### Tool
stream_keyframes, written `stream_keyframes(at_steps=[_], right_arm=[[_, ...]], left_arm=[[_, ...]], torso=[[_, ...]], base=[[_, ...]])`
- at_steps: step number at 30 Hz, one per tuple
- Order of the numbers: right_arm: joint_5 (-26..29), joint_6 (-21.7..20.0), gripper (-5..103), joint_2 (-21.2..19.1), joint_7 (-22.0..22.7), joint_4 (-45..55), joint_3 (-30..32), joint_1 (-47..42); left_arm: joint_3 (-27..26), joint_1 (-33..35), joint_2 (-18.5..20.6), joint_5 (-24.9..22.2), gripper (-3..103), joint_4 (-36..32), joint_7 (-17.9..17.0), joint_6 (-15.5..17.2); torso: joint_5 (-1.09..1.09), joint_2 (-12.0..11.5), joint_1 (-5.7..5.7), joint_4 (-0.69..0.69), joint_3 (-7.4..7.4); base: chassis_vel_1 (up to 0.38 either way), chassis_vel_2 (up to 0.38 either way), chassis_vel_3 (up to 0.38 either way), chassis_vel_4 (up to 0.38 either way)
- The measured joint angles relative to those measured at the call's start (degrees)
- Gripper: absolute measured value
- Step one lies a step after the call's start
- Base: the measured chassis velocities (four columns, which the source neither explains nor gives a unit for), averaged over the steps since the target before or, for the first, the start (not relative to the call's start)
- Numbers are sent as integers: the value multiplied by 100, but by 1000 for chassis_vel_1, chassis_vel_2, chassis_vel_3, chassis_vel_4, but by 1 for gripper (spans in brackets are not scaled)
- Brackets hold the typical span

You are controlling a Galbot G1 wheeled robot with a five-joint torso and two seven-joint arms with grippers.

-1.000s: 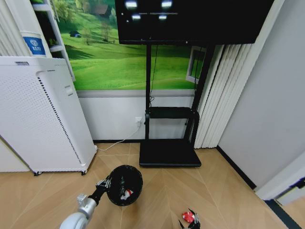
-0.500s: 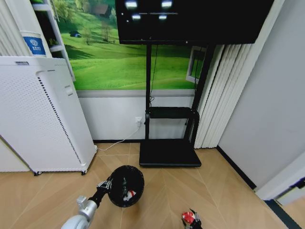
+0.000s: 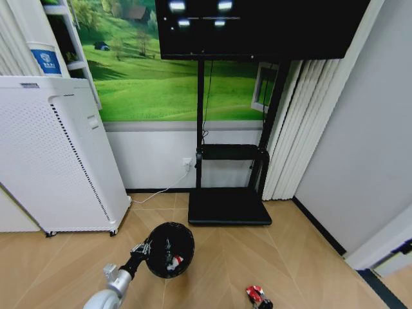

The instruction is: Pick up the trash bin and place the garbage on the floor into it.

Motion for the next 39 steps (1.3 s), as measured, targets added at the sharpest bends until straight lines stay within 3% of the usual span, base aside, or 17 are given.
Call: stream_keyframes(at_steps=[2, 4, 25, 28, 30, 32, 35, 38, 39], right_arm=[[0, 6, 20, 2, 1, -5, 3, -2], [20, 39, 4, 11, 30, -66, 16, -2], [221, 194, -3, 30, 296, 28, 50, -91], [297, 161, 12, 0, 249, 230, 65, -217], [316, 142, 12, -11, 232, 267, 65, -243], [372, 101, 28, -59, 117, 402, 73, -336], [401, 100, 33, -77, 93, 452, 76, -366], [438, 71, 49, -102, 56, 515, 78, -388], [438, 71, 49, -102, 56, 515, 78, -388]], left_arm=[[1, 0, -2, -2, 6, 3, -2, 0], [15, 6, -8, -37, 6, -4, -10, 0], [2, 35, -43, -21, 6, 31, -9, 1], [-22, 30, -42, -20, 6, 59, -8, 0], [-29, 30, -41, -20, 6, 66, -7, 1], [-40, 30, -41, -14, 6, 103, -3, -2], [-40, 31, -45, -7, 6, 116, -2, -5], [-39, 23, -52, -3, 6, 124, -2, -14], [-39, 23, -52, -3, 6, 124, -2, -14]], torso=[[0, 0, 0, 0, 0], [0, 0, 0, 0, 0], [0, 2, 0, 0, 0], [0, 2, 0, 0, 0], [0, 2, 0, 0, 0], [0, 2, 0, 0, 0], [-1, 2, 0, 0, 0], [0, 2, 0, 0, 0], [0, 2, 0, 0, 0]], base=[[0, 0, 0, 0], [0, 0, 0, 0], [0, 0, 0, 0], [0, 0, 0, 0], [0, 0, 0, 0], [0, 0, 0, 0], [0, 0, 0, 0], [0, 0, 0, 0], [0, 0, 0, 0]])
